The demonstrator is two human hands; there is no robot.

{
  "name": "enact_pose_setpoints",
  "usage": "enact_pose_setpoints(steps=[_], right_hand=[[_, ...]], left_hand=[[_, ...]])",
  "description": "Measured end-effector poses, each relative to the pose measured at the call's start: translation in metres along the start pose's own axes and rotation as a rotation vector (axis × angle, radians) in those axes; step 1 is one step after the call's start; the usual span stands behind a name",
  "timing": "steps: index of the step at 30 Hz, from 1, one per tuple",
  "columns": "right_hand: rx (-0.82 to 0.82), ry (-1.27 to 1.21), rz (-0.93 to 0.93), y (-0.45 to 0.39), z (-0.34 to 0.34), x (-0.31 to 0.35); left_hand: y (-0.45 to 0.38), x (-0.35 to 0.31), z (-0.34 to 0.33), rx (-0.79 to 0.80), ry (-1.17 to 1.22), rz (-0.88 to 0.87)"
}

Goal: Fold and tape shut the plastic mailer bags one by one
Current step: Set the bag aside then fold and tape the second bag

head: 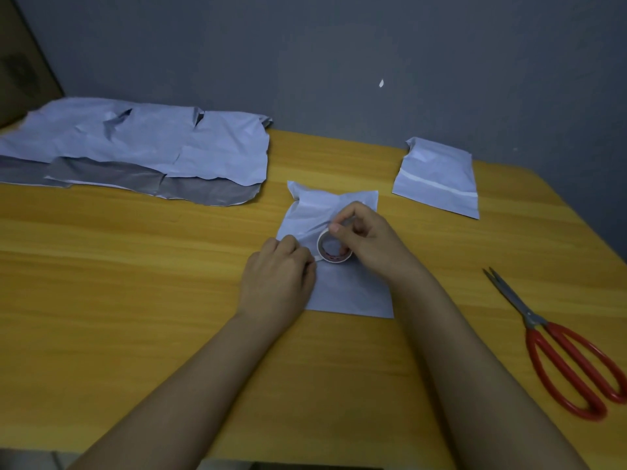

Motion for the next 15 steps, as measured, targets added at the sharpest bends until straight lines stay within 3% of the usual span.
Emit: enact_pose_setpoints(steps=[15], right_hand=[[-0.12,-0.167,0.14,0.0102,0.002,-0.002]], left_hand=[[0.0012,-0.0002,0.001,-0.051,0.0,-0.003]])
Point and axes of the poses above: each hand's wrist, its own y-axis away from the middle knuckle, its own z-axis out of the back of the hand, x = y × z, the point moved 7 cm from there along -y, towards the middle knuckle, and after that the axes turned 8 degrees about -y, right-handed, at the moved point
